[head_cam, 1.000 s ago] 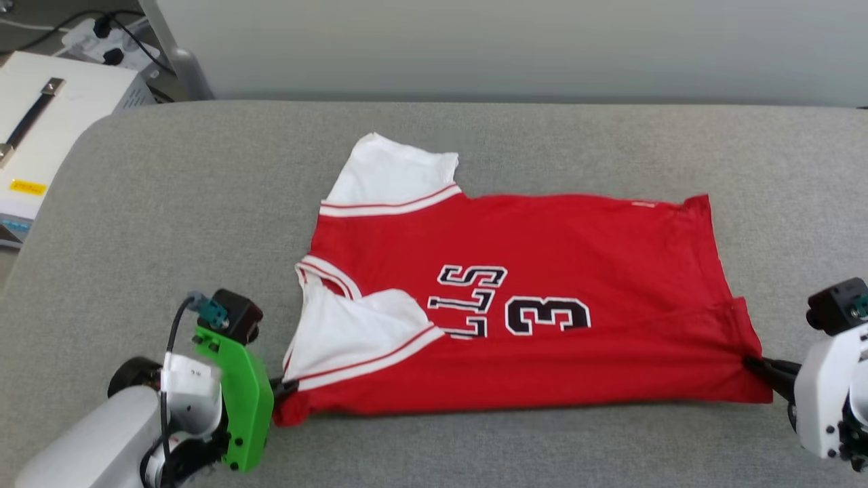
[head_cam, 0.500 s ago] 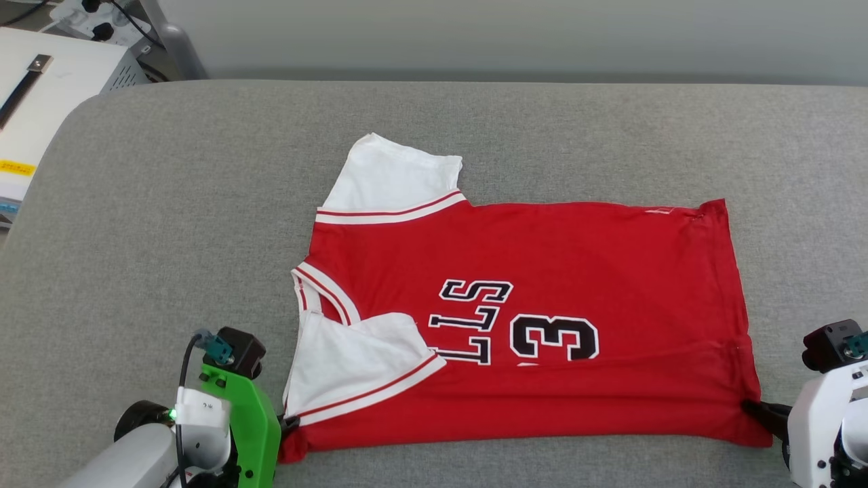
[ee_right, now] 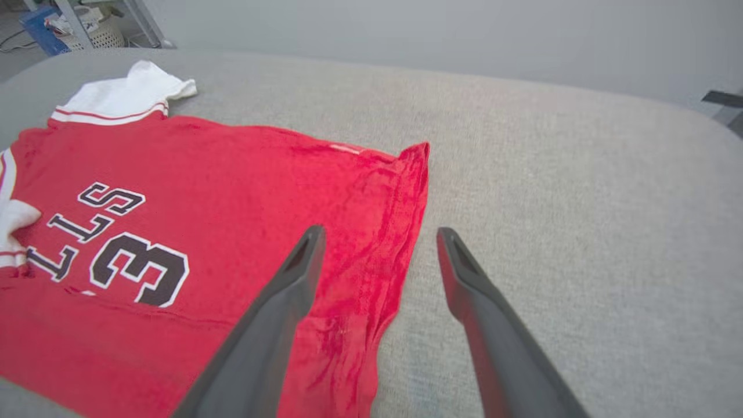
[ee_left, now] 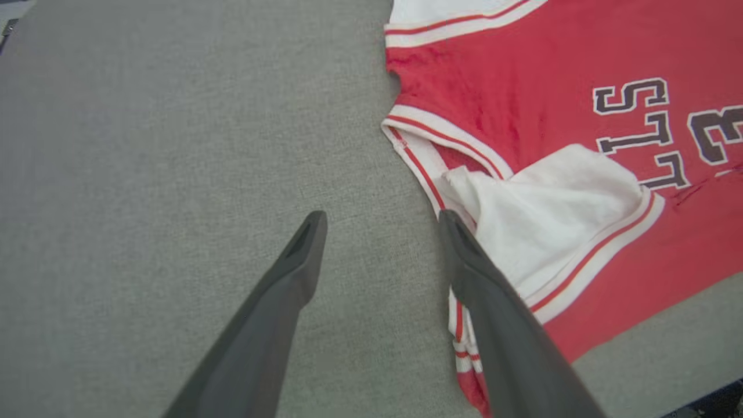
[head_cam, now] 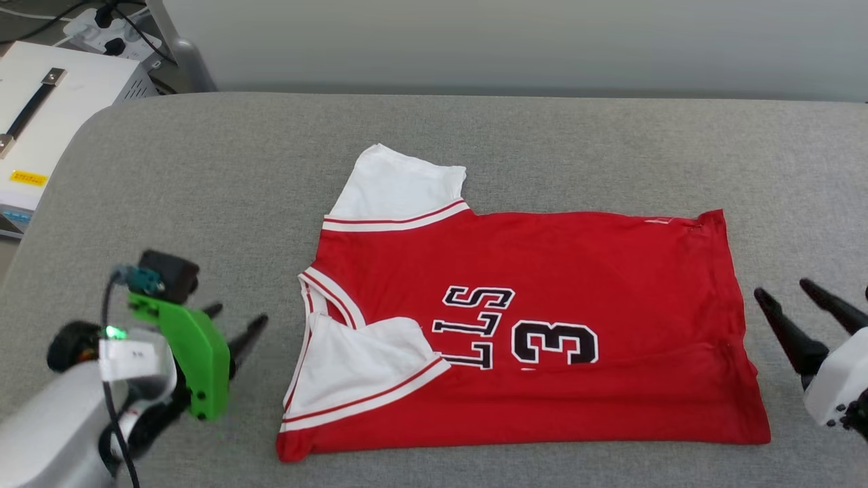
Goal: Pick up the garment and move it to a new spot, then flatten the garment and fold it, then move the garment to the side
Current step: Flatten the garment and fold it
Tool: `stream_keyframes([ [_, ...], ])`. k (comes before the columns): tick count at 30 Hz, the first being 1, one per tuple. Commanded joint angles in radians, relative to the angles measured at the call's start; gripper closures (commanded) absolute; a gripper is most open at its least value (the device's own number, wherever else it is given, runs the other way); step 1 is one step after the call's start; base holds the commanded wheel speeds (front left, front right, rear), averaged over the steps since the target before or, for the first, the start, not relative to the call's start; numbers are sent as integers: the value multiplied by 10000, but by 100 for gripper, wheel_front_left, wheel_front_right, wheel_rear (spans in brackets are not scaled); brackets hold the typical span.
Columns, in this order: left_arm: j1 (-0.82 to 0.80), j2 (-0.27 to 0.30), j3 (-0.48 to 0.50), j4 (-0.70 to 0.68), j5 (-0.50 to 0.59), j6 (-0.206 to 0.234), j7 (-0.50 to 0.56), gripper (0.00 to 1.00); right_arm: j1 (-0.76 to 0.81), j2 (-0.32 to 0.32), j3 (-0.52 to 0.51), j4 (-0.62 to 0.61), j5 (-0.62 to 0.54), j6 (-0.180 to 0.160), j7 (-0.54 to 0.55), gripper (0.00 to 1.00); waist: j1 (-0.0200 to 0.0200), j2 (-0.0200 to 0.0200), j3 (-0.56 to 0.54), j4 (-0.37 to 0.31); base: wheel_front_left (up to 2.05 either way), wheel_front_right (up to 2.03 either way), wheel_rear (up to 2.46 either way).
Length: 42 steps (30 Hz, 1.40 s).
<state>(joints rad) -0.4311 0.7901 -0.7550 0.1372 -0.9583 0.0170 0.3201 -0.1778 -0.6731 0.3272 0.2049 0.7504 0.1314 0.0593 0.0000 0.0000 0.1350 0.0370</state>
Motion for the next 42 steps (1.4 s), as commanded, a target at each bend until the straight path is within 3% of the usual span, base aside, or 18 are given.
stream_keyframes([
  [1, -431, 110, 230, -174, 181, 145, -199, 0, -153, 202, -243, -157, -355, -7, -444, 0, 0, 0, 28, -61, 0, 0, 0],
  [6, -1759, 217, 738, -487, 902, 464, -608, 0, -420, 1122, -1396, -810, -1656, -7, -1971, 0, 0, 0, 458, -334, 0, 0, 0],
  [13, -4173, -403, 893, 236, 1468, 165, -309, 0, -705, 2079, -2049, -1862, -2674, -7, -2639, 0, 0, 0, 1673, -770, 0, 0, 0],
  [21, -7156, -1603, 598, 2248, 733, -613, 2384, 0, -1352, 2195, -1896, -2535, -3451, -7, -2975, 0, 0, 0, 3257, -1352, 0, 0, 0],
  [27, -8577, -1993, 119, 3512, 354, -950, 4634, 0, -1878, 2235, -1766, -2539, -3404, -7, -3073, 0, 0, 0, 4184, -1722, 0, 0, 0],
  [31, -9044, -2116, -183, 4182, 414, -1037, 5389, 0, -2157, 2242, -1641, -2423, -3386, -7, -3118, 0, 0, 0, 4609, -1905, 0, 0, 0],
  [41, -8819, -2215, -855, 5189, 524, -1316, 5746, 0, -2423, 2219, -1632, -2087, -3344, -7, -3194, 0, 0, 0, 4845, -1977, 0, 0, 0],
  [42, -8760, -2233, -888, 5235, 473, -1337, 5763, 42, -2434, 2213, -1642, -2060, -3336, -7, -3196, 0, 0, 0, 4828, -1959, 0, 0, 0],
])
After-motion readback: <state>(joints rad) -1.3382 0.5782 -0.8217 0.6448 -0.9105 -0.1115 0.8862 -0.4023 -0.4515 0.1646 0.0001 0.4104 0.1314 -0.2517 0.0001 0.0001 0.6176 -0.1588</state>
